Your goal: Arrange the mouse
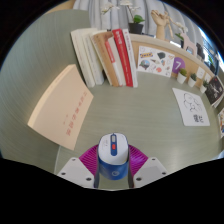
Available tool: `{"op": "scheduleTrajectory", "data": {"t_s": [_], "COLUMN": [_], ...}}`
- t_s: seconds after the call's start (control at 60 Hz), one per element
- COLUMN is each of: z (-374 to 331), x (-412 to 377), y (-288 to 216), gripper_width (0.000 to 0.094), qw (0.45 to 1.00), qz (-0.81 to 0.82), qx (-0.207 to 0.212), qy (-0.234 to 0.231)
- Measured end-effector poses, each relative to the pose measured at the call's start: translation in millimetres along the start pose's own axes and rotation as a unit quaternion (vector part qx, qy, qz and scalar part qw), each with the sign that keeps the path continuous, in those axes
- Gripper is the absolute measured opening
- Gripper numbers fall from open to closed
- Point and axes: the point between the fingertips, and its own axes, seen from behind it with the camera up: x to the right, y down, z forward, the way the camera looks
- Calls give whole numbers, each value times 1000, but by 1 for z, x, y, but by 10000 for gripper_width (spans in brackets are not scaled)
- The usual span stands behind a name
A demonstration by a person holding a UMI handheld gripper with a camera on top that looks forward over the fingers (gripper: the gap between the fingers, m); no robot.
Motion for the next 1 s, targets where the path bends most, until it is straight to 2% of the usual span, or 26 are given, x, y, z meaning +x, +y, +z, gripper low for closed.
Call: {"op": "scheduleTrajectory", "data": {"t_s": [0.067, 0.25, 0.367, 0.467, 0.517, 0.65, 0.717, 0.833, 1.0], "z": [-22, -86, -115, -117, -104, -39, -5, 45, 85], "x": [20, 129, 213, 284, 315, 381, 399, 415, 413], "y": [-41, -165, -224, -256, -260, -237, -217, -177, -129], "gripper_width": [393, 392, 392, 392, 389, 390, 389, 389, 388], "qw": [999, 987, 975, 971, 972, 983, 989, 995, 998], "qz": [-1, -29, -35, -30, -21, -9, 11, 22, 44], "qx": [44, 149, 199, 215, 211, 152, 121, 68, 18], "qy": [1, 57, 88, 99, 99, 101, 83, 76, 51]}}
